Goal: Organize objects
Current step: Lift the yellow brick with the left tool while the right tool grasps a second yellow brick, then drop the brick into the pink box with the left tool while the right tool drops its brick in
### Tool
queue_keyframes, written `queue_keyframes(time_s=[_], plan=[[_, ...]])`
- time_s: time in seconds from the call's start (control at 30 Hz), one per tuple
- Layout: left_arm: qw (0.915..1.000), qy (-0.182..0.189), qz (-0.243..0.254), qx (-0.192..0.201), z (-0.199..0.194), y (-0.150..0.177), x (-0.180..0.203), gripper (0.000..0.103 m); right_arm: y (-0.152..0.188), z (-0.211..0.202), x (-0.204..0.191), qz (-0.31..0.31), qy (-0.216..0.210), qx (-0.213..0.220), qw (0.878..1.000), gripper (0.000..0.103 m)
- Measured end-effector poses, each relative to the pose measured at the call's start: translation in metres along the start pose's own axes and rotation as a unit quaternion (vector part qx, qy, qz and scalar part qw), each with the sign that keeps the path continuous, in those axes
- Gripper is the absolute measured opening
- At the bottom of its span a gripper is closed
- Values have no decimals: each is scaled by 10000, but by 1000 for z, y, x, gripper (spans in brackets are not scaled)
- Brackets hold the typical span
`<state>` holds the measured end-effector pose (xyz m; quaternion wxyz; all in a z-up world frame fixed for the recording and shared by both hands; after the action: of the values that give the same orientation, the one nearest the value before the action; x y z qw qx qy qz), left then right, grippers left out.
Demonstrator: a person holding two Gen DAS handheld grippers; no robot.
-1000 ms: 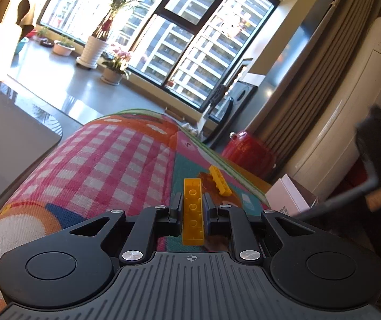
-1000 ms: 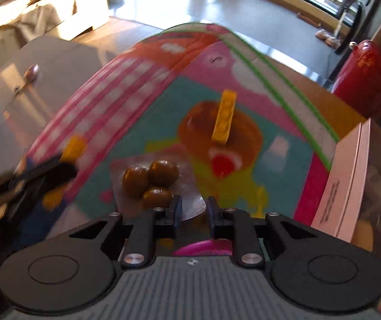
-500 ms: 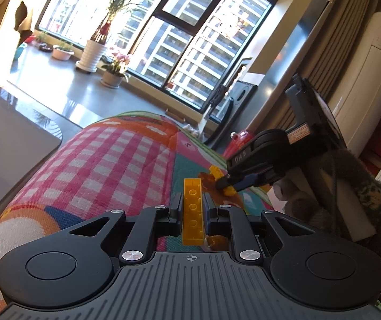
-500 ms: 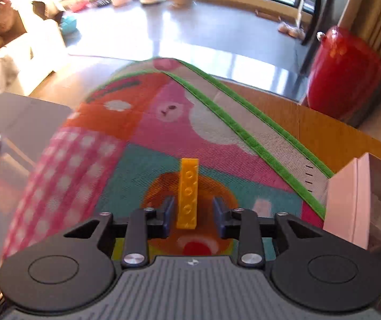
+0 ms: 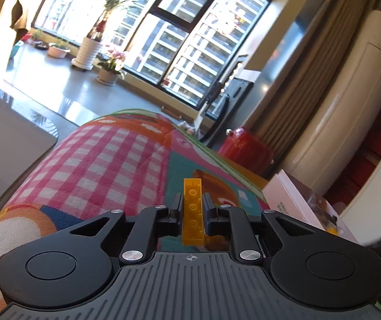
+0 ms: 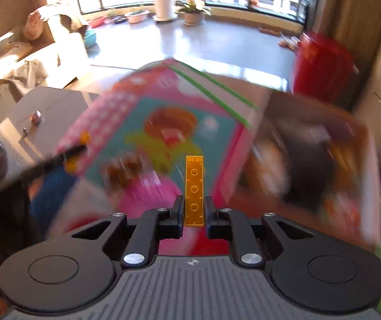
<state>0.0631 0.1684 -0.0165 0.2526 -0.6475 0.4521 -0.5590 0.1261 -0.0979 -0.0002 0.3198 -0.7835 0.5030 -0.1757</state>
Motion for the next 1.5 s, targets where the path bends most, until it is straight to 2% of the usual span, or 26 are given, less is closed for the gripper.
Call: queue_keyframes(time_s=[0.1,0.17,0.27,0.33,0.4,0.57,0.63,0.8,0.87,0.9,0.97,1.0,1.1,1.17,1.23,1.37,1.5], plan=[[9984,359,273,-332,-9,10,40,17,48,-18,29,79,421,-63,9991,14],[9919,690,835,-668,-19,26,80,17,74,-28,44,102,626,-51,9980,14],[9739,1055,1558,-1269,-33,60,133,17,98,-47,61,369,574,68,9976,14],[9607,1265,1704,-1789,-40,89,157,17,109,-60,67,507,472,212,9974,14],[9504,1366,1784,-2149,-44,111,176,18,118,-70,70,597,373,346,9969,14],[9391,1345,2118,-2349,-35,121,210,18,145,-86,78,696,213,519,9960,14],[9392,1412,2155,-2272,-25,111,226,18,154,-88,81,695,274,524,9958,14],[9569,1377,2076,-1493,25,61,283,18,162,-95,89,862,209,746,9933,14],[9610,1439,1974,-1294,50,45,306,18,162,-96,92,848,208,830,9927,14],[9614,1511,1938,-1237,62,41,316,18,162,-96,92,831,229,863,9925,14],[9562,1698,2003,-1295,88,41,333,21,162,-97,94,802,260,918,9922,14],[9565,1590,2002,-1405,102,46,335,22,161,-96,95,807,268,935,9920,14],[9686,1420,1564,-1315,121,50,328,23,159,-96,99,877,254,948,9913,14],[9742,1431,1350,-1106,117,47,319,23,159,-95,101,905,267,967,9908,14],[9745,1337,1475,-1035,106,46,309,23,160,-95,103,906,269,975,9907,14],[9657,1182,2011,-1142,63,62,274,23,158,-91,106,939,298,946,9906,14],[9578,1125,2276,-1345,15,84,229,23,143,-93,107,905,383,1049,9896,14]])
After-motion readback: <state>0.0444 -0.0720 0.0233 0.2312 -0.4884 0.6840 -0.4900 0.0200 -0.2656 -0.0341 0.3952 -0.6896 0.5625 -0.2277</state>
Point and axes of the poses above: each gripper's, at about its wrist camera, not at the fingertips, and z roughly the way its jaws point, x to its right, y to its underside, the point moved 9 cm from there along z, roughly the way its jaws point, and after that the axes turned 8 degrees about x, right-handed, at the moved point
